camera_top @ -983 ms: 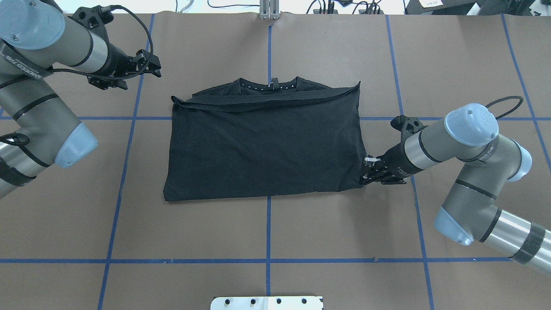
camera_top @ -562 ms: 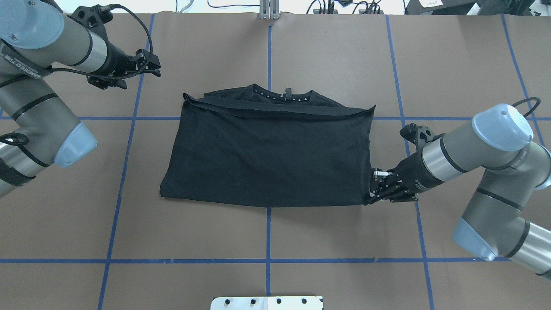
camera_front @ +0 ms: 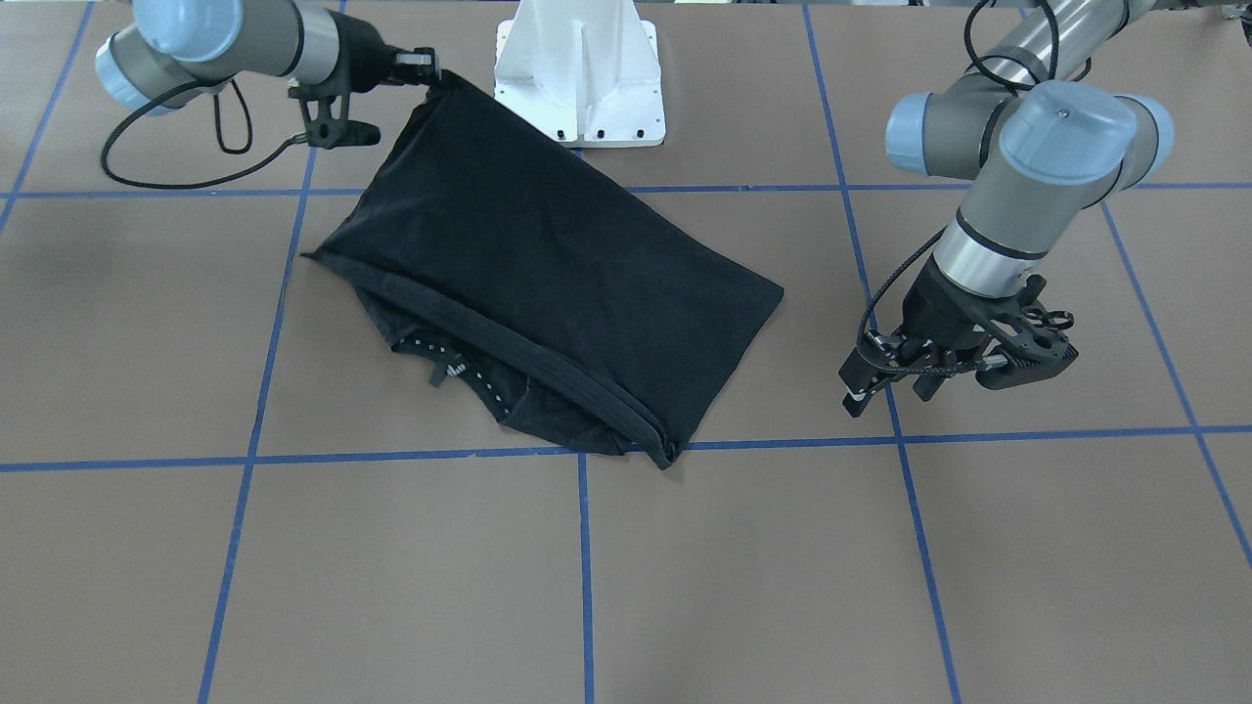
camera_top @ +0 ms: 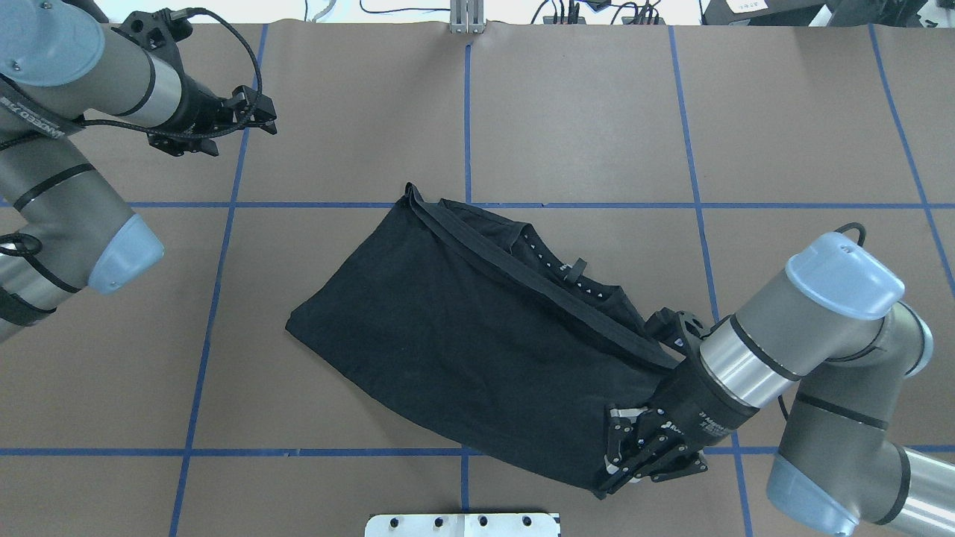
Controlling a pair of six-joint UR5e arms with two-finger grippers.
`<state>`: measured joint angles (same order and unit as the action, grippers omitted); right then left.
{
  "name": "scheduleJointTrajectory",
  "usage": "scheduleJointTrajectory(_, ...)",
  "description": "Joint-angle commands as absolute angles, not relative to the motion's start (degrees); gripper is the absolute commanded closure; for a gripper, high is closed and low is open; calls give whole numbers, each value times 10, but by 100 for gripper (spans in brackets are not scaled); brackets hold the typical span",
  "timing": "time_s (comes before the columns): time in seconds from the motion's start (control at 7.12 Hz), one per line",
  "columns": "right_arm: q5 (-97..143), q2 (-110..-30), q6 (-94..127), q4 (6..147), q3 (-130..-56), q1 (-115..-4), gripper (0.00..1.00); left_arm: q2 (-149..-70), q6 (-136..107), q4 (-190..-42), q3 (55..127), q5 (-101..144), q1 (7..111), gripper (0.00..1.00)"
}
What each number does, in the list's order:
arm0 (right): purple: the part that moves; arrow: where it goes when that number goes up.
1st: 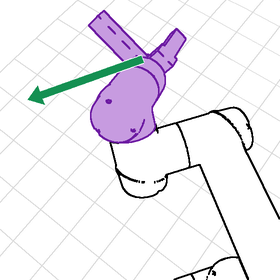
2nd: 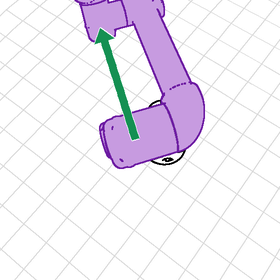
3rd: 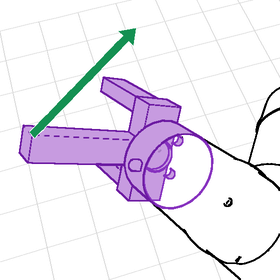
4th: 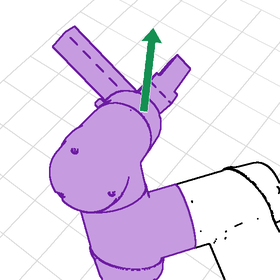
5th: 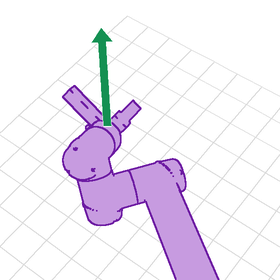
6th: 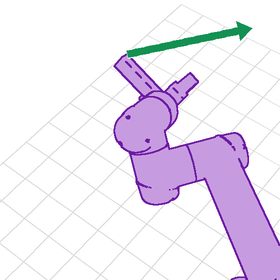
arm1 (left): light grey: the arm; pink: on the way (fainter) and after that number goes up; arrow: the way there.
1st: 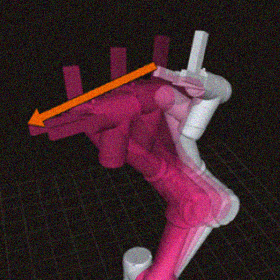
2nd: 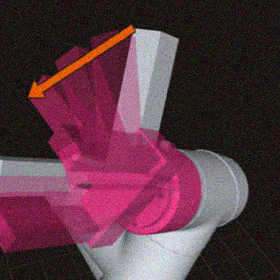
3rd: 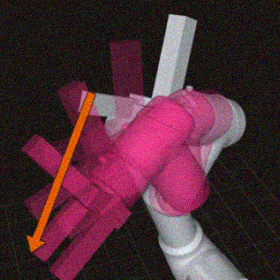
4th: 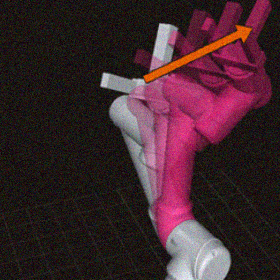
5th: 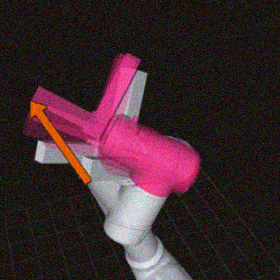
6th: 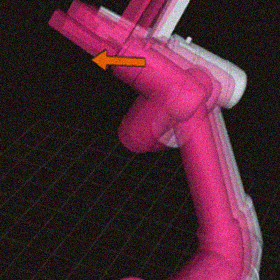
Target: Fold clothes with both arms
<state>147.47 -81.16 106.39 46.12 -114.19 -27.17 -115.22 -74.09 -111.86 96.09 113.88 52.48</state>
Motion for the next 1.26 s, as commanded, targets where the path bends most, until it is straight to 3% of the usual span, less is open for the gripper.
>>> scheduleJointTrajectory(0.0, 1471, -795, 1086, 458, -1144, -249, 0, -1144, -741, -1121, 962, 1143, 524, 0)
scheduleJointTrajectory(0.14, 1467, -796, 1085, 427, -1140, -255, 0, -1143, -741, -1123, 963, 1143, 523, 0)
scheduleJointTrajectory(0.56, 1407, -796, 1077, 425, -1129, -352, 0, -1088, -746, -1125, 1057, 1156, 482, 0)
scheduleJointTrajectory(1.12, 1302, -797, 1076, 426, -1122, -398, 0, -1021, -873, -1285, 1054, 1166, 377, 0)
